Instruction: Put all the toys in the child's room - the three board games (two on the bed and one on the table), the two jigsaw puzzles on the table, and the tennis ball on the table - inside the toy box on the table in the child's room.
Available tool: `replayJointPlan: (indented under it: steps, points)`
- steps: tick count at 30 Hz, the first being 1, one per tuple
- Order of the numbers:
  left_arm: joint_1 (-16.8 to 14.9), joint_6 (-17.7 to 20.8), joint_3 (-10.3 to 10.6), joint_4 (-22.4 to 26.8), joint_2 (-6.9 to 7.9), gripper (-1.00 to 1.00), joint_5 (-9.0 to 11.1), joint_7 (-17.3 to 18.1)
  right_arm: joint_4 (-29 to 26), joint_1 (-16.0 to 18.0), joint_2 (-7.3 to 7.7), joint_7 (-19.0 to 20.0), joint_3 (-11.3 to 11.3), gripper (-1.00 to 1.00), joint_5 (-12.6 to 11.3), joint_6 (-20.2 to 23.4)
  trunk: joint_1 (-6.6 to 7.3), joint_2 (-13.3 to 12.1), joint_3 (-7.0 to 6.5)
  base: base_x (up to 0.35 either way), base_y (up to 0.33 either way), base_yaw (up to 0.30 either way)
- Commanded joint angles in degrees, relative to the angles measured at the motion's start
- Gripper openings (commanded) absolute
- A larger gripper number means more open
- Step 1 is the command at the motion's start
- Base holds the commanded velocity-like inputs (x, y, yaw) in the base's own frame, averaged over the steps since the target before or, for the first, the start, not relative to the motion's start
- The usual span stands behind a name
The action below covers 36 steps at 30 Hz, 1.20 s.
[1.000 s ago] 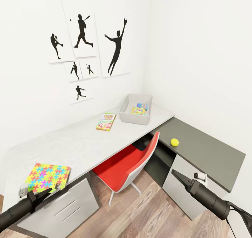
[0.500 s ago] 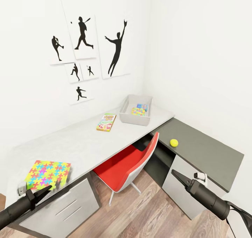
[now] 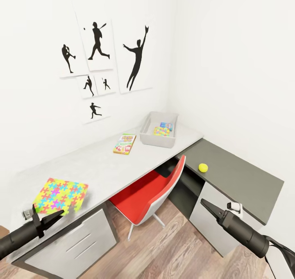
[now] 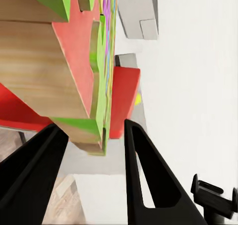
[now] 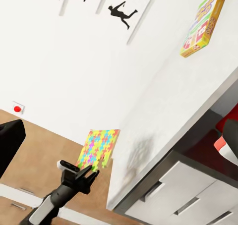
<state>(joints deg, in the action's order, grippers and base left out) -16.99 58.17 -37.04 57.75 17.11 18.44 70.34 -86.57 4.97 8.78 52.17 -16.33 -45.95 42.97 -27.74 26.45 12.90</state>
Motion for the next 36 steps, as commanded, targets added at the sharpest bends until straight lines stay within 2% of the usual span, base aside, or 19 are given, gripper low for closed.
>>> replayJointPlan:
  steps: [1, 3, 5, 9, 12, 19, 26, 36]
  points:
    - [0.0, 0.9, 1.4, 1.3, 0.05, -1.0, -0.1, 0.8, 0.0, 0.0, 0.0, 0.0, -0.1, 1.0, -0.2, 0.3, 0.2, -0.3, -0.08, 0.0, 0.0, 0.0]
    - [-0.1, 1.5, 3.8, 3.1, 0.21, -1.0, -0.1, 3.4, 0.0, 0.0, 0.0, 0.0, -0.1, 1.0, -0.2, 0.2, 0.64, -1.1, -0.44, 0.0, 0.0, 0.0]
    - [-0.1, 1.8, 5.2, 3.9, 0.69, -1.0, -0.1, 5.6, 0.0, 0.0, 0.0, 0.0, -0.1, 1.0, -0.1, 0.0, 1.08, -1.9, -0.8, 0.0, 0.0, 0.0]
    - [-0.1, 1.8, 7.9, 4.4, 2.92, -1.0, -0.4, 10.4, 0.0, 0.0, 0.06, 0.0, -0.1, 1.0, -0.1, 0.0, 1.96, -3.5, -1.52, 0.0, 0.0, 0.0]
    - [-0.1, 1.8, 10.3, 4.5, 4.77, -1.0, -0.3, 13.6, 0.0, 0.0, 0.09, 0.0, -0.1, 1.0, -0.1, 0.1, 1.96, -3.5, -1.52, 0.0, 0.0, 0.0]
    - [-0.1, 1.8, 11.3, 4.4, 6.36, -1.0, -0.4, 18.1, -0.1, 0.0, 0.13, 0.2, -0.1, 1.0, -0.2, 0.3, 1.96, -3.5, -1.52, 0.0, 0.0, 0.0]
    - [-0.1, 1.8, 11.4, 4.2, 7.31, -1.0, -0.5, 19.0, -0.1, 0.0, 0.51, 0.2, -0.2, 1.0, -0.6, 0.6, 1.96, -3.5, -1.52, 0.0, 0.0, 0.0]
    - [-0.1, 1.8, 11.5, 4.2, 7.41, -1.0, -0.4, 19.1, -0.1, 0.0, 0.72, 0.2, -0.6, 1.0, -0.9, 0.9, 1.96, -3.5, -1.52, 0.0, 0.0, 0.0]
